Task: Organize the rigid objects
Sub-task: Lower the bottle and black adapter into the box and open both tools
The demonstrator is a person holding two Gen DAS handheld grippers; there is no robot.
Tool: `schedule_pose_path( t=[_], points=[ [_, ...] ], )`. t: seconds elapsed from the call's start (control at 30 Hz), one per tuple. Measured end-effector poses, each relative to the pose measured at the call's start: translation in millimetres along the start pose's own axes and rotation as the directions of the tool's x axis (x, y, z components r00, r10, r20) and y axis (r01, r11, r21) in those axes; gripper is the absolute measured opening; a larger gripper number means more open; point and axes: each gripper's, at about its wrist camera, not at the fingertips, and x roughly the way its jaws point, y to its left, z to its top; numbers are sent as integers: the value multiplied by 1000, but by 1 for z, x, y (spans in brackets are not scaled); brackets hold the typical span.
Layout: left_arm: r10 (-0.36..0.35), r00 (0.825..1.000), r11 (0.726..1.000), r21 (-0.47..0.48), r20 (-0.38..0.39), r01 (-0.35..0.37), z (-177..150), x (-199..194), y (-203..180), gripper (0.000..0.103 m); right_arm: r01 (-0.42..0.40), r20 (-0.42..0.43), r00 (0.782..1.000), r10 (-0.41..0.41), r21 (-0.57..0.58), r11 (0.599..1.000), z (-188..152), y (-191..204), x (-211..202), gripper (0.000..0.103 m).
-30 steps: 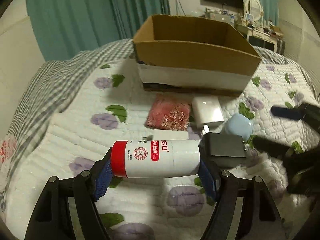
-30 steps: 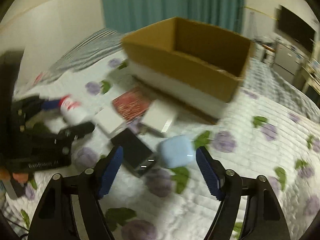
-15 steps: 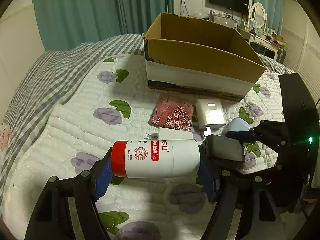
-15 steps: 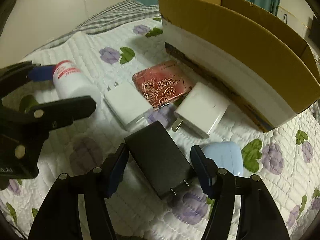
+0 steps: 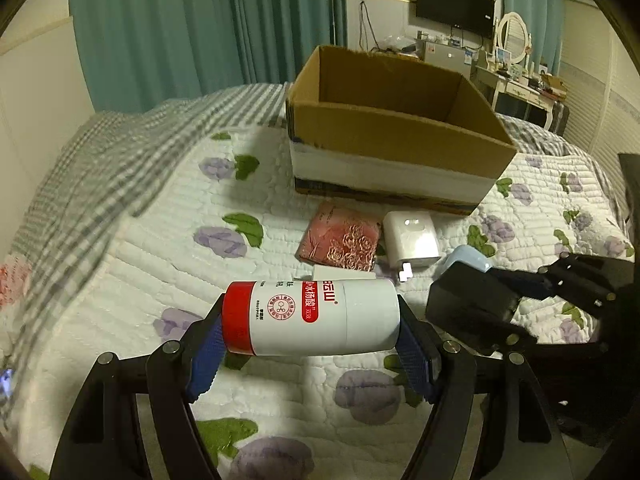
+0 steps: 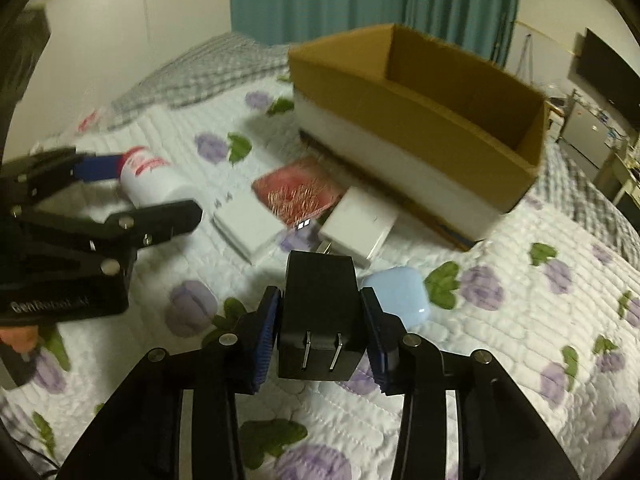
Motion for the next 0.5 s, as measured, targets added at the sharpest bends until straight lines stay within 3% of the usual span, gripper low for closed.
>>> schedule_pose_path(
  t=[0.27, 0.5],
  points=[
    [-43, 997, 999, 10, 62, 42, 23, -38, -6, 76, 36, 134, 990, -41, 41, 999, 29, -9, -51, 39],
    [-82, 983, 993, 99, 165, 66, 93, -57, -24, 76, 98, 252, 960, -118, 88, 991, 77, -50, -91, 39]
  ],
)
